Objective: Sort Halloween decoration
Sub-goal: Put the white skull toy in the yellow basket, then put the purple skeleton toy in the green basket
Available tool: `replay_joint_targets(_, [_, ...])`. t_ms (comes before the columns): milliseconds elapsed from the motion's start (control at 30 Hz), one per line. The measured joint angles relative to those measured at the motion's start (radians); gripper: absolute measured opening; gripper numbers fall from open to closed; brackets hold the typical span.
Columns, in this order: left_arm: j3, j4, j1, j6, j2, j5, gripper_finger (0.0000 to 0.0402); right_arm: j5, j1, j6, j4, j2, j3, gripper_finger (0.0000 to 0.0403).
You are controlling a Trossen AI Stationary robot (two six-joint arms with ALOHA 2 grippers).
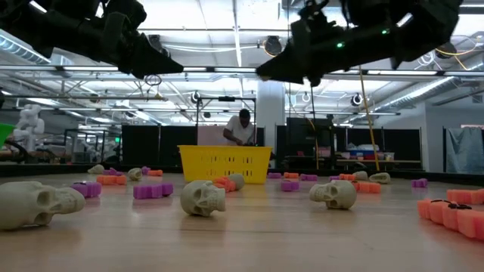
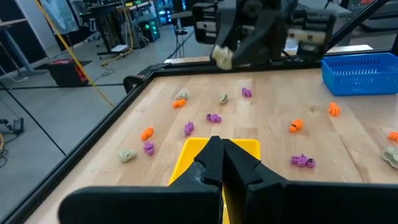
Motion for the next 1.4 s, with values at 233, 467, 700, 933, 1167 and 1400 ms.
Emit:
replay_joint_targets(233, [0.0,-0.001,0.0,-0.001,0.0,0.0,0.0,-0.008,-0.026,-0.026,-0.04,0.139,0.101,0.0075])
replay_joint_targets(467, [0.0,-0.007,0.0,-0.001,0.0,0.0,0.0,-0.151,-0.084,0.056,-0.172,0.234,0.196,0.0075])
replay_joint_targets(700, [0.0,-0.026,0.0,-0.001,0.0,0.0,0.0,-0.189,-0.121,0.126,-0.253,0.281,0.217,0.0075])
replay_joint_targets(933, [0.0,-0.026,0.0,-0.002,0.001,0.0,0.0,-0.21,-0.134,0.171,-0.316,0.279,0.219,0.0075])
replay_joint_targets(1167, [0.0,-0.026,0.0,-0.002,0.001,0.0,0.0,-0.211,-0.134,0.175,-0.359,0.279,0.219,0.0098])
replay_joint_targets(1400, [0.0,-0.026,0.0,-0.002,0.001,0.0,0.0,-0.21,-0.134,0.182,-0.364,0.279,0.219,0.0149])
